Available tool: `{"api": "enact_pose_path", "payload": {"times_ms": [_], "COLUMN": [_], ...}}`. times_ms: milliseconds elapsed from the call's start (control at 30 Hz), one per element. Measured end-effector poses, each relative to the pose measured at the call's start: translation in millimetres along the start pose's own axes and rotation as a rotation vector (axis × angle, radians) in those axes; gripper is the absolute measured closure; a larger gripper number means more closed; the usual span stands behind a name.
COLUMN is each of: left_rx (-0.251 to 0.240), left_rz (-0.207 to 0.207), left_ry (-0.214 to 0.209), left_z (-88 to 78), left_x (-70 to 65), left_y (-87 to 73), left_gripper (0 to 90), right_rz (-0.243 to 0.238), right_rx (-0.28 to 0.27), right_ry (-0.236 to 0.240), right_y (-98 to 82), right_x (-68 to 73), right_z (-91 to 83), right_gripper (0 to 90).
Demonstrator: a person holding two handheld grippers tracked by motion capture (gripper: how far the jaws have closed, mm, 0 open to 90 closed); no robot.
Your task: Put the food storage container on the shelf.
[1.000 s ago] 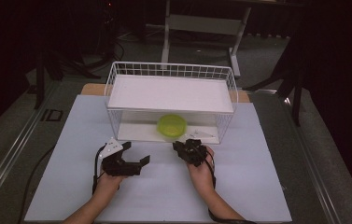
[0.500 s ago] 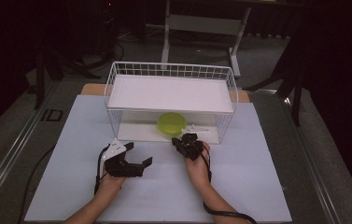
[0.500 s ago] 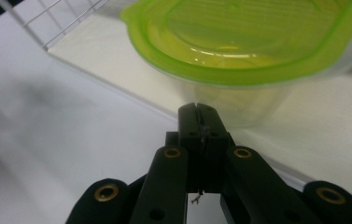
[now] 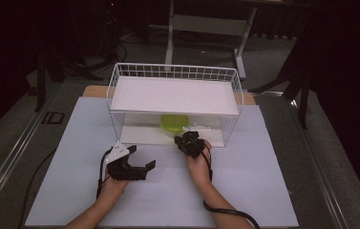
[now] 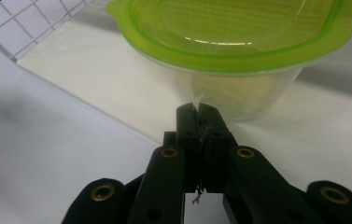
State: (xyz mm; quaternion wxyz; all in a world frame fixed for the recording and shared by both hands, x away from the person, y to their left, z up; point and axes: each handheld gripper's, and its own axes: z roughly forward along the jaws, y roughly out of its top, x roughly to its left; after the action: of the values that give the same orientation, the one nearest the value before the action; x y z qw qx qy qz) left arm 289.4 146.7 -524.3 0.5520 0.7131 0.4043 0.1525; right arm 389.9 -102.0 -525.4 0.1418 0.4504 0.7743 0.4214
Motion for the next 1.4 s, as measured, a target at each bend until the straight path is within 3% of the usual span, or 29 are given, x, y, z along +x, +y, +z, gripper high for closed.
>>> {"api": "enact_pose_path", "payload": {"times_ms": [233,500,667,700,800,900,1100,1400], "left_rx": [0.004,-0.008,-0.007,-0.011,-0.007,-0.008,-0.001,-0.01], "left_rz": [0.018,0.027,0.057,0.055,0.058,0.057,0.096,0.072], "left_ry": [-0.024,-0.016,-0.039,-0.047,-0.054,-0.069,-0.087,-0.111], "left_z": [2.5,0.2,-1.9,-1.8,-0.4,0.3,-4.7,-18.6], "left_x": [-0.7,-0.9,-6.0,-8.1,-10.3,-13.1,-22.0,-23.4], "left_y": [-1.6,2.1,6.8,7.7,8.6,9.8,18.7,24.4], "left_gripper": [0.5,0.5,0.5,0.5,0.5,0.5,0.5,0.5], "right_rz": [0.016,-0.009,-0.043,-0.04,-0.045,-0.019,-0.005,-0.022], "right_rx": [0.002,0.0,-0.02,-0.036,-0.055,-0.088,-0.122,-0.145], "right_ry": [0.004,0.039,0.046,0.05,0.054,0.063,0.089,0.143], "right_y": [0.7,-4.5,-13.7,-15.1,-14.9,-15.0,-17.9,-25.6], "right_x": [0.0,9.6,17.3,18.2,17.5,15.0,9.6,6.2], "right_z": [3.5,-11.5,-31.1,-39.1,-49.3,-59.9,-80.0,-102.3], "right_gripper": [86.4,81.1,69.7,61.7,50.4,44.6,33.1,21.0]}}
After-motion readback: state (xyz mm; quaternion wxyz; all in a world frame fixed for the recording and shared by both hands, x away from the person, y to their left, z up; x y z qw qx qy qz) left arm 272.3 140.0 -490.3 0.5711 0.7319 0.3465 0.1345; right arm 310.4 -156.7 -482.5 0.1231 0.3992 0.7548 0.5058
